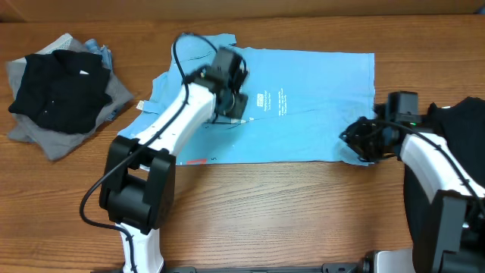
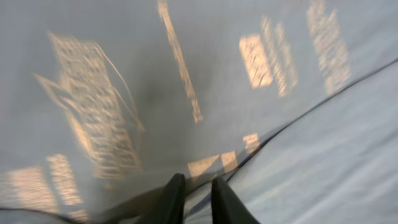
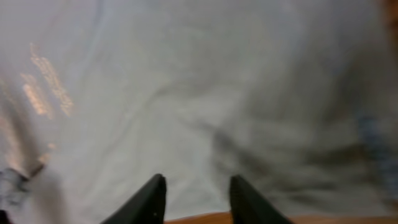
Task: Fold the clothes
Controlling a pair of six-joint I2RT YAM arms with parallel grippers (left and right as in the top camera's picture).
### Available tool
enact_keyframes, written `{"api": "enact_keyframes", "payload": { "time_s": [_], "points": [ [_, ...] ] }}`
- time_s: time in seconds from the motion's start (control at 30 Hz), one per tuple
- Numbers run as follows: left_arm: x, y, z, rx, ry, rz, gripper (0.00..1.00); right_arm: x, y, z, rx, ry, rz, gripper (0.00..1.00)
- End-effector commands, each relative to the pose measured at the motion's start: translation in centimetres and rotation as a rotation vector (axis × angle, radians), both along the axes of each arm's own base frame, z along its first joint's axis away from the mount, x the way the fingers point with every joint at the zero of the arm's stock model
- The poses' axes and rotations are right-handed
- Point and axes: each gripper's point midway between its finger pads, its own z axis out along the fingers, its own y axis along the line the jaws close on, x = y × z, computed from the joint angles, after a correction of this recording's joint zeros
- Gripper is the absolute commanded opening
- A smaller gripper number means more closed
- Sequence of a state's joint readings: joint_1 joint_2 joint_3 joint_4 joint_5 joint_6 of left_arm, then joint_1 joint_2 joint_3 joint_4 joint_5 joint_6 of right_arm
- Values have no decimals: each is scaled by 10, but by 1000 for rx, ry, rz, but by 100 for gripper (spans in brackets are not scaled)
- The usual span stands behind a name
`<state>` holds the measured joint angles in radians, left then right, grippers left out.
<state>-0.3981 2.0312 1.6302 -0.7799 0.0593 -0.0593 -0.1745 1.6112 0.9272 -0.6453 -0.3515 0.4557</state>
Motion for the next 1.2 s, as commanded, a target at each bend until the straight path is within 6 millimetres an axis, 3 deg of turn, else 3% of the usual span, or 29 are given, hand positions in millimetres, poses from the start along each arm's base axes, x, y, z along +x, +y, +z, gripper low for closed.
{"api": "enact_keyframes", "payload": {
  "time_s": [0.0,0.07,0.2,0.33,0.5,0.63,0.87,0.97,1.1,1.17],
  "points": [
    [17,-3,68,-41,-105,0,26,-3,-41,3,-68,14,-103,47],
    [16,2,91,-18,-121,13,35,-16,-53,-1,-58,62,-145,46],
    [7,14,119,24,-113,30,40,-33,-55,-12,-60,102,-114,46],
    [-8,24,116,62,-48,36,44,-36,-56,-20,-71,108,-117,40],
    [-37,54,81,135,125,107,42,-40,-55,-32,-66,148,-119,34],
    [-56,77,46,162,245,200,47,-44,-52,-40,-48,176,-116,24],
    [-92,126,-17,202,423,329,48,-53,-44,-40,-10,211,-98,24],
    [-102,143,-38,202,456,371,47,-51,-41,-39,5,197,-73,21],
    [-108,159,-62,194,465,412,47,-46,-43,-38,-2,175,-74,8],
    [-110,164,-72,191,457,425,47,-42,-44,-38,-7,158,-76,7]
  ]
}}
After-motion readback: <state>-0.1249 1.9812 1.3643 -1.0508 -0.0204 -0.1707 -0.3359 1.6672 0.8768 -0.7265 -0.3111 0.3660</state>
